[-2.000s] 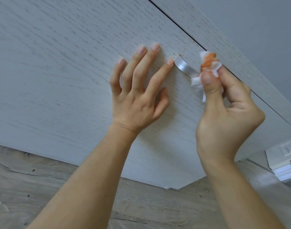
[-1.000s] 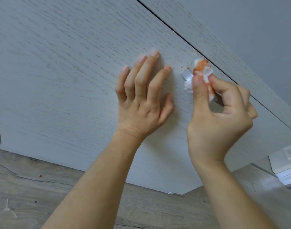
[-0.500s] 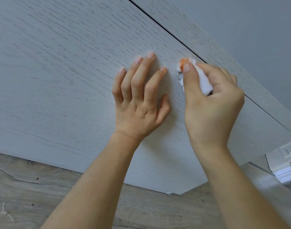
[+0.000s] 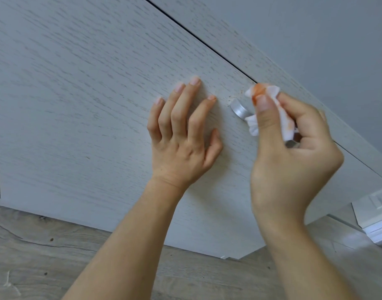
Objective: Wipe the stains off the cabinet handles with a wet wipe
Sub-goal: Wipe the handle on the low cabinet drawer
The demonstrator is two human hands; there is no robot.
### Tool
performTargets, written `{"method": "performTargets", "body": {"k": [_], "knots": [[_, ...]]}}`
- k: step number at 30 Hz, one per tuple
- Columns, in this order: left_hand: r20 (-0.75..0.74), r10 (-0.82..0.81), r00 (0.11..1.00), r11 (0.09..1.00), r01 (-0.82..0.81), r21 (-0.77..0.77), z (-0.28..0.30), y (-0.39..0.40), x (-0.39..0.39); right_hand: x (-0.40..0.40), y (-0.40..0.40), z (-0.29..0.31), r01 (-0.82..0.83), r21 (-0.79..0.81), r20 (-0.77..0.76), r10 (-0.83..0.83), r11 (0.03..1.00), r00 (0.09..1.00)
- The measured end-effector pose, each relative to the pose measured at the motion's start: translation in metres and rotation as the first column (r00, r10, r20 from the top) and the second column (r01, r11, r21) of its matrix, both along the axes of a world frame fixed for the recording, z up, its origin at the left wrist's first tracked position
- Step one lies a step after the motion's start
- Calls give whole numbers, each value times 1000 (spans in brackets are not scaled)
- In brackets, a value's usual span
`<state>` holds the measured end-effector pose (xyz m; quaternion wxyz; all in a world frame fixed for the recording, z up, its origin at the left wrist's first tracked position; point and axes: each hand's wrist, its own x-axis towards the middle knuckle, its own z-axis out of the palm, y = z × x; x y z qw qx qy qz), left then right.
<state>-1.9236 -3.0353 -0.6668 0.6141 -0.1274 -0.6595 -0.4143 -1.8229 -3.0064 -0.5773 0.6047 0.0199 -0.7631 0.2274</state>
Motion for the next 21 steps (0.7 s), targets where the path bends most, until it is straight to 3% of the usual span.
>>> {"method": "performTargets", "body": {"k": [4,10,14,17,21], "knots": [[0,10,1000,1000,-10,20,0,1,-2,-11,-12,-8,70,100,-111,-59,993,992],[-11,6,1000,999,-5,40,-1,3,-4,-27,-7,-16,214,167,-149,-190,962,970],[-14,23,1000,999,-23,37,-1,4,-4,-31,0,-15,104,114,-150,-86,988,985],[-8,18,1000,999,-18,33,-2,3,-4,-35,-4,-14,118,125,-149,-99,985,984],[-14,21,1000,1000,-21,18,-1,1,-4,-31,-4,-16,36,88,-68,-30,995,997]]}}
